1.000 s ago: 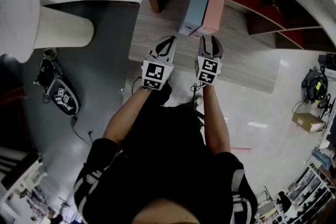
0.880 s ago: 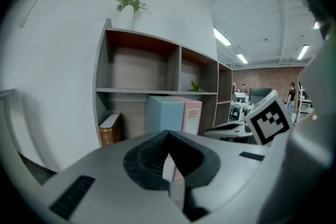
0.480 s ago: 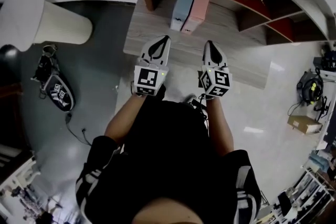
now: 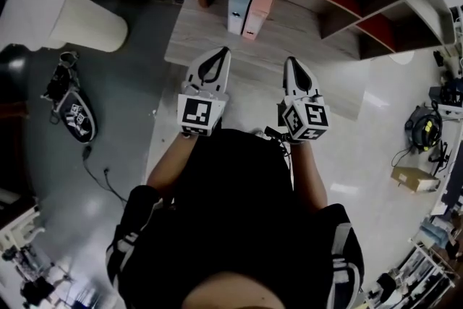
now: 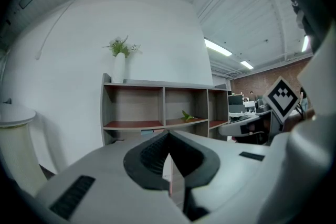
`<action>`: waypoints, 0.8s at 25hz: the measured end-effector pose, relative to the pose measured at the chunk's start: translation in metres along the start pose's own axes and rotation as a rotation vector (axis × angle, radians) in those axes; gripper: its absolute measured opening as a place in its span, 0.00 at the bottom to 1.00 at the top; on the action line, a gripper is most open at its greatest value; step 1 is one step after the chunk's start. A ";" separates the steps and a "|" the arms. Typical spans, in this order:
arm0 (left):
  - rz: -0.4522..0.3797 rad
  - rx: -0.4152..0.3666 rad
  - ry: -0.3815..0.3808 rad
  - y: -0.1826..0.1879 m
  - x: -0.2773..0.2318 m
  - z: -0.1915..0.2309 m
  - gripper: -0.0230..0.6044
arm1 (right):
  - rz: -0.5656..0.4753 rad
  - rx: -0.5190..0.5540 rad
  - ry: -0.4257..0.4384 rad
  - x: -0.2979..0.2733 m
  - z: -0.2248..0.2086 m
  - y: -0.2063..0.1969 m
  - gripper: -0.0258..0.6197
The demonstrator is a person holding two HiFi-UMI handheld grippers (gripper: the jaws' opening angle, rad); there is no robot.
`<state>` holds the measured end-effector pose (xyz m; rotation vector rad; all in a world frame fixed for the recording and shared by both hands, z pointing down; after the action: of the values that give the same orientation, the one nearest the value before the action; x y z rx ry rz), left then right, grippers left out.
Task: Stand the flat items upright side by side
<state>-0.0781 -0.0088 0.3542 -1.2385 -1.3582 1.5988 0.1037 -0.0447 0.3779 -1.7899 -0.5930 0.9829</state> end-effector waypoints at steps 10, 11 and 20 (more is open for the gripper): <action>-0.017 -0.010 -0.001 0.011 0.001 -0.015 0.07 | -0.013 0.016 -0.003 0.015 -0.014 0.007 0.08; -0.017 -0.012 -0.004 0.012 0.001 -0.016 0.07 | -0.010 0.016 -0.001 0.016 -0.014 0.007 0.08; -0.018 -0.020 -0.025 0.013 -0.002 -0.017 0.07 | -0.011 0.017 0.005 0.016 -0.010 0.006 0.08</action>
<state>-0.0606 -0.0078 0.3416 -1.2189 -1.4008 1.5973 0.1203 -0.0404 0.3690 -1.7720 -0.5886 0.9731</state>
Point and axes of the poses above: the fingertips, and each gripper's own axes: x backward along the fingers, z to its left, y out of its top, the point moved 3 cm from there along x, backward along the fingers, and after that the axes turned 6 degrees about z, right-handed, at the moved point
